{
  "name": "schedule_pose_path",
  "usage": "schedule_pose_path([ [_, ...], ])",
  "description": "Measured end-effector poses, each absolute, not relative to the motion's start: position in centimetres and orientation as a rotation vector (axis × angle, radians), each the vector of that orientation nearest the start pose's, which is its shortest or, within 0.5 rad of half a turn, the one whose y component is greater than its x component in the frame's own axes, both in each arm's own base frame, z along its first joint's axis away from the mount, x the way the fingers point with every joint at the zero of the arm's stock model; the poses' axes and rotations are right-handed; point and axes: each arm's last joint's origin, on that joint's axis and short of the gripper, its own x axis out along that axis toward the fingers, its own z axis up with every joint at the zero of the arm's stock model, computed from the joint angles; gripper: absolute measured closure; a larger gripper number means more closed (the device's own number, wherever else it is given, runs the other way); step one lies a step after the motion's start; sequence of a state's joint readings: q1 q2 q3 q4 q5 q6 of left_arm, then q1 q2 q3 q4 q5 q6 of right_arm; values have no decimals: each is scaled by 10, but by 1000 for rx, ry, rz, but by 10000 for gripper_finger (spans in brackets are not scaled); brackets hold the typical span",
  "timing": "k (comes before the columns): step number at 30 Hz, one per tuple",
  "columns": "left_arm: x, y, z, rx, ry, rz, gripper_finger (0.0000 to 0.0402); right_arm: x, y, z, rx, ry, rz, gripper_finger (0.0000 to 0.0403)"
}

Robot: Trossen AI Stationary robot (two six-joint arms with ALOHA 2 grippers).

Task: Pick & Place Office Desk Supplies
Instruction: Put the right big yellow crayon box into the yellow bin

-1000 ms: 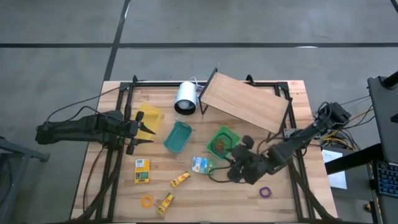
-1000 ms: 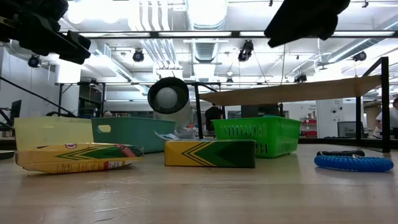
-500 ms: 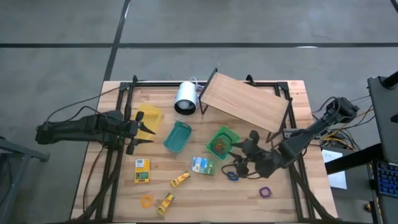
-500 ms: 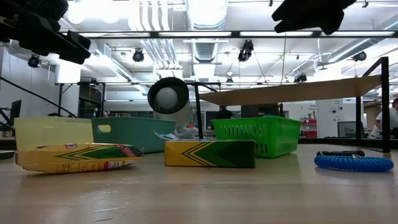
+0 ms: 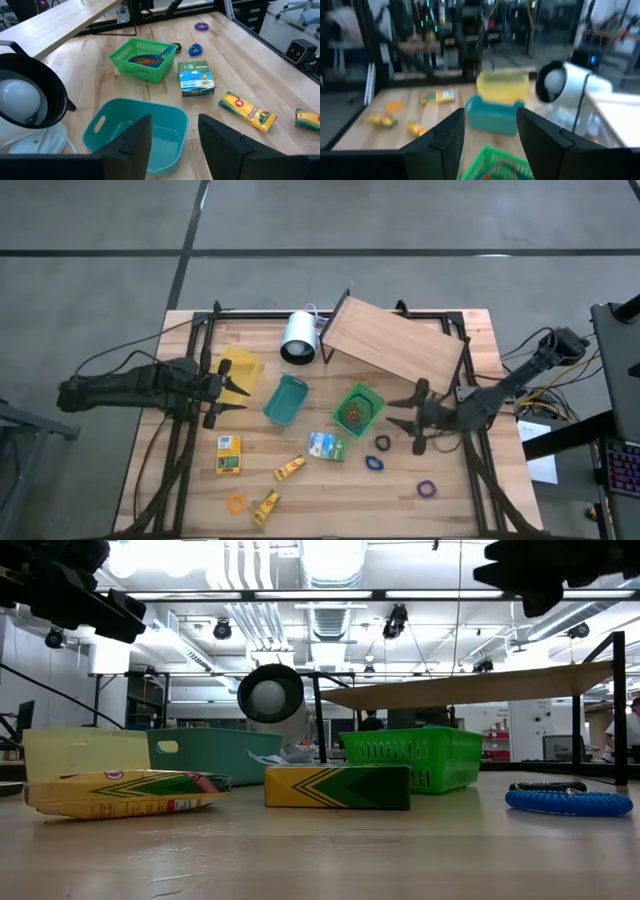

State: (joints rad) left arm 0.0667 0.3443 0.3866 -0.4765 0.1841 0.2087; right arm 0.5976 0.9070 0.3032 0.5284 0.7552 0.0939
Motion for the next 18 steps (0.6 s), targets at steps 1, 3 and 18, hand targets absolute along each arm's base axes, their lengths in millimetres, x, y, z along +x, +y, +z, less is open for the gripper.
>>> schedule_pose_path([
  [1,101,1,222,151,417,-160,238,157,83,213,47,21,-160,225],
  [3,101,1,222,151,417,-160,238,150,78,212,53,-37,-159,225],
  [18,101,1,222,151,417,-160,238,134,71,217,-17,-153,-32,225],
])
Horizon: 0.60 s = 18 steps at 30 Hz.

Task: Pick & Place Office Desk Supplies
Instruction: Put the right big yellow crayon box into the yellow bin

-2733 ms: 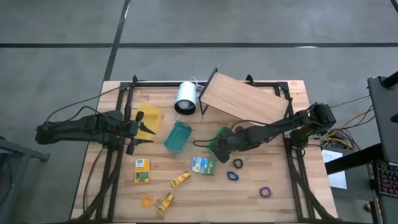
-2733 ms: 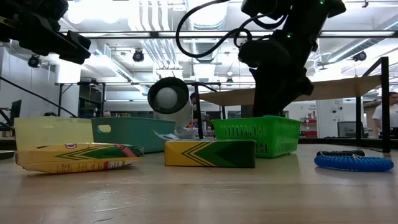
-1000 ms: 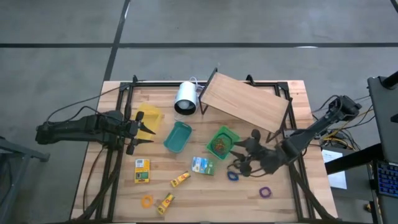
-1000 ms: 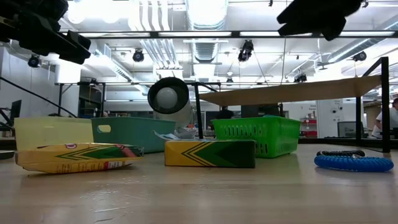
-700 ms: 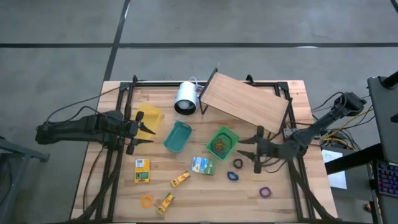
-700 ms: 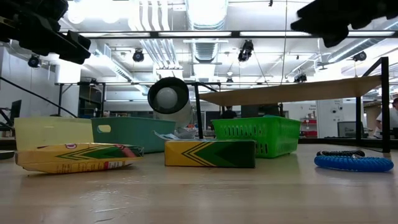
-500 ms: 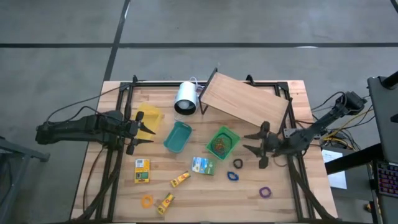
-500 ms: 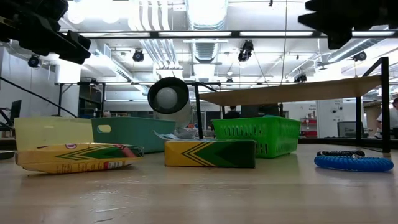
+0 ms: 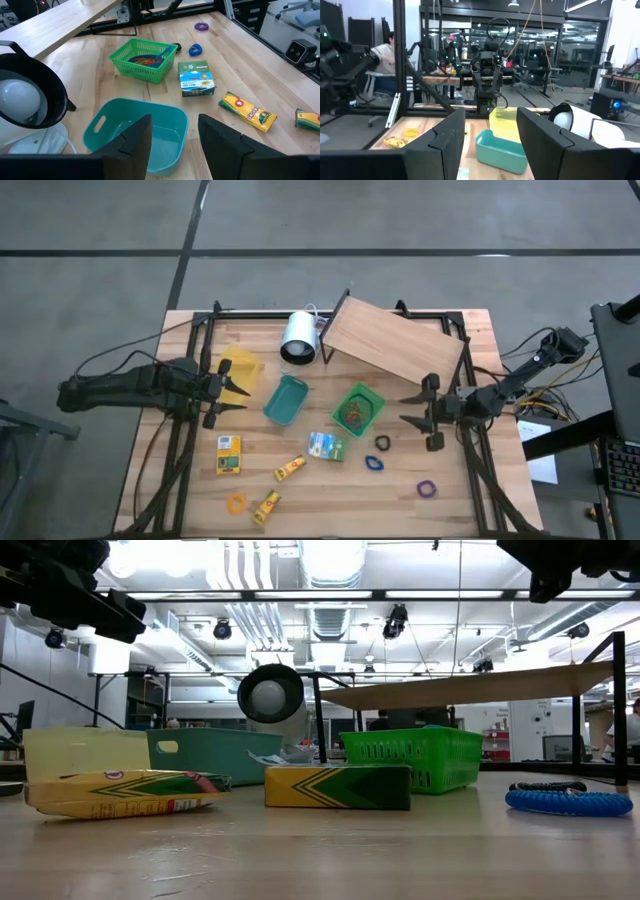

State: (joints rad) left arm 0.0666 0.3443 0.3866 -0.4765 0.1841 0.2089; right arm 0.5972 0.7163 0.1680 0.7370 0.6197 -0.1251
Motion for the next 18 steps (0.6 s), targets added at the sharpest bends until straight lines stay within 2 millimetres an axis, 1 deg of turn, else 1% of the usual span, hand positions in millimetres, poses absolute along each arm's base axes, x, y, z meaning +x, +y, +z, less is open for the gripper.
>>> schedule_pose_path([
  [9,101,1,222,151,417,-160,238,135,71,217,-52,-150,-35,225],
  [18,101,1,222,151,417,-160,238,135,71,217,-40,-150,-34,225],
])
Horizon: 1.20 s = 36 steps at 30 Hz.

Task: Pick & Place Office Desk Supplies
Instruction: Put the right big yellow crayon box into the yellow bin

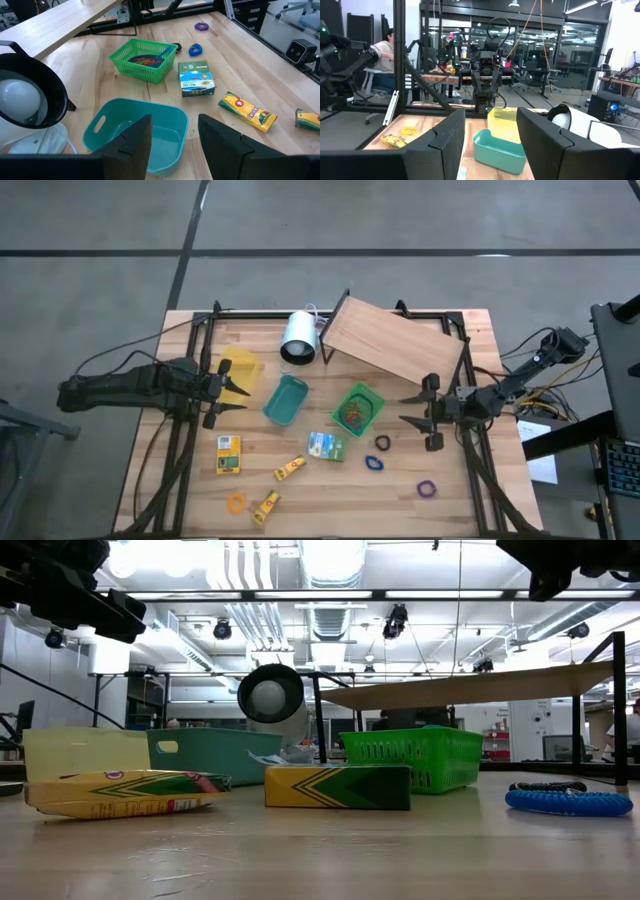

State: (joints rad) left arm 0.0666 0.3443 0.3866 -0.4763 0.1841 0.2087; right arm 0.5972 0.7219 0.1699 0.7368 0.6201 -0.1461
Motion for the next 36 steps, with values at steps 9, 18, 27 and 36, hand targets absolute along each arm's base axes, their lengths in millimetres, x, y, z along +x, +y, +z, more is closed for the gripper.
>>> schedule_pose_path([
  [9,101,1,222,151,417,-160,238,135,71,217,-25,-150,-33,225],
  [18,101,1,222,151,417,-160,238,135,71,217,-25,-149,-33,225],
  [27,101,1,222,151,417,-160,238,135,71,217,-25,-149,-34,225],
  [36,101,1,222,151,417,-160,238,135,71,217,-25,-149,-34,225],
])
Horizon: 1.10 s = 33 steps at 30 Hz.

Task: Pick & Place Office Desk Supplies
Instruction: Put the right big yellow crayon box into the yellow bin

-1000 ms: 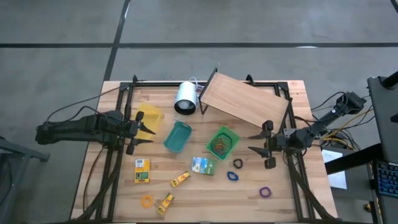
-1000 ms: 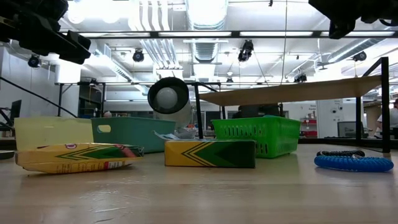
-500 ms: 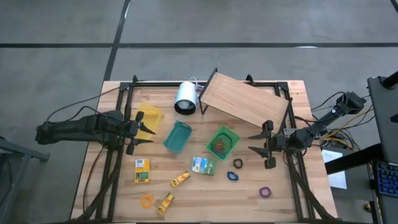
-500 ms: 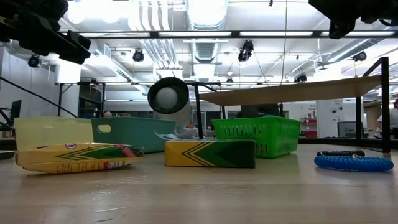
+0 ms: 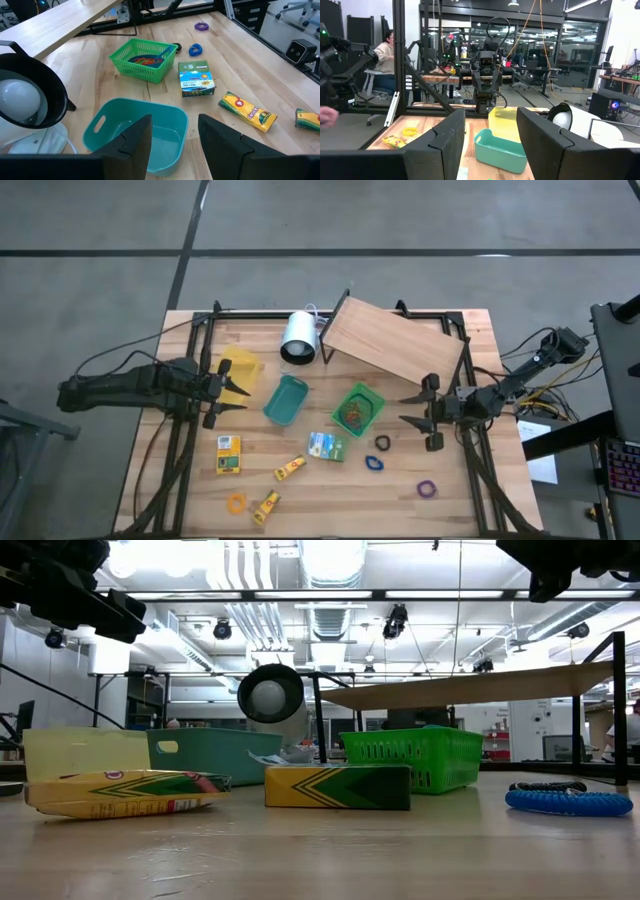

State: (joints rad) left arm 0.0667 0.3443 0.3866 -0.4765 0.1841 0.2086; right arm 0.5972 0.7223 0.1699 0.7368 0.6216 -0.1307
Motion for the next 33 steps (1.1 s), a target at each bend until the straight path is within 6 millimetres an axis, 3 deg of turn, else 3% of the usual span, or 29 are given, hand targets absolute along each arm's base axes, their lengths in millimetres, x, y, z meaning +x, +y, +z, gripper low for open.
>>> schedule_pose_path([
  [17,104,2,229,137,346,-145,238,135,71,217,-25,-149,-34,225],
  [24,109,2,253,-149,109,-121,238,135,71,217,-25,-149,-34,225],
  [29,112,2,252,-280,127,-113,238,135,71,217,-25,-149,-34,225],
  [33,123,3,243,-434,243,-57,238,135,71,217,-25,-149,-34,225],
])
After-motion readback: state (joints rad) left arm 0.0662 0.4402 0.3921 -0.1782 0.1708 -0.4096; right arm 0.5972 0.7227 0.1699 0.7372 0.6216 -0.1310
